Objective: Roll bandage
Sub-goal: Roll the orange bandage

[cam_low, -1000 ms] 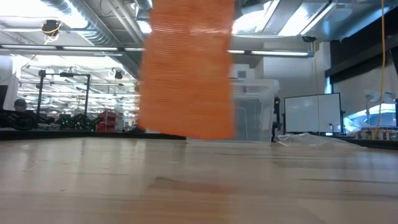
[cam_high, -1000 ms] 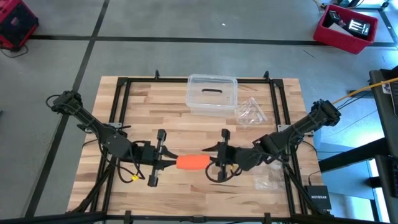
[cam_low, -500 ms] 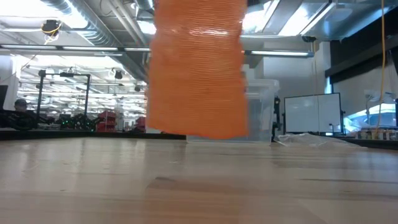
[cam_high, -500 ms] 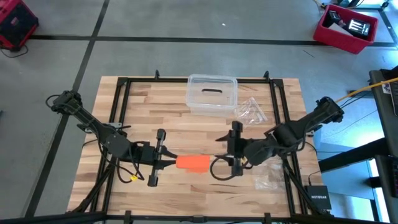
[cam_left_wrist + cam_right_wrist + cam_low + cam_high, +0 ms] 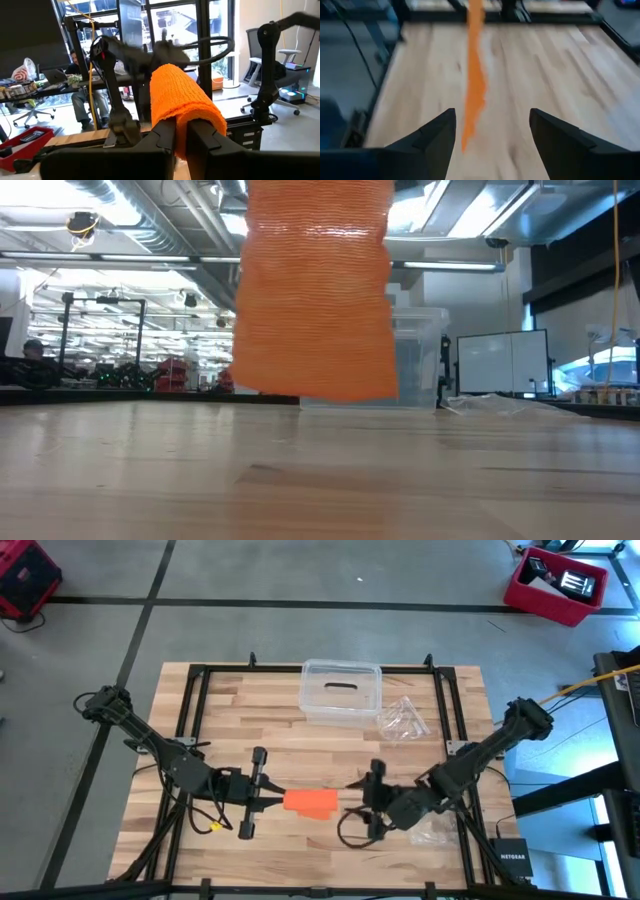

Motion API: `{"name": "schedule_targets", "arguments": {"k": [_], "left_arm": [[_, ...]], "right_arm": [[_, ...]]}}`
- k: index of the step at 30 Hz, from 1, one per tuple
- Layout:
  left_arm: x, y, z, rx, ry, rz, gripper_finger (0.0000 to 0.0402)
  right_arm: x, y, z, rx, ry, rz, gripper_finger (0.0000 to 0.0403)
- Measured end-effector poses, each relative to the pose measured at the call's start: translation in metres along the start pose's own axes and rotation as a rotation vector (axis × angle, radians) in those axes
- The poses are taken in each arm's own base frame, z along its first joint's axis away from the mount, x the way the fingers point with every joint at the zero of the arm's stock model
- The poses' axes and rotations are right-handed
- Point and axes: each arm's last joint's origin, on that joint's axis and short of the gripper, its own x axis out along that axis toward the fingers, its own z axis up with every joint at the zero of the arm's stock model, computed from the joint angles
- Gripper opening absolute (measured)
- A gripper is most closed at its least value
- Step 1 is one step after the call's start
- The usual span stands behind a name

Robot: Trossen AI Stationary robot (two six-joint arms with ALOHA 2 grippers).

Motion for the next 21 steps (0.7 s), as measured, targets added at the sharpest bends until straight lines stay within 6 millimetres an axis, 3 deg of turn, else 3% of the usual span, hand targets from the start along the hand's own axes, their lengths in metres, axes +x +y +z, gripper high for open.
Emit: {"name": "schedule_targets", "arguments": {"k": [9, 21], "left_arm": [[0.0, 0.001, 0.0, -0.005, -0.001, 0.004, 0.0015], [0.001, 0.002, 0.0, -0.013, -0.003, 0.01, 0.0015]], "right_arm": [[0.043, -0.003, -0.05, 0.072, -0.305, 0.0, 0.0253], [0.094, -0.015, -0.058, 0.052, -0.42, 0.038, 0.0253]]}}
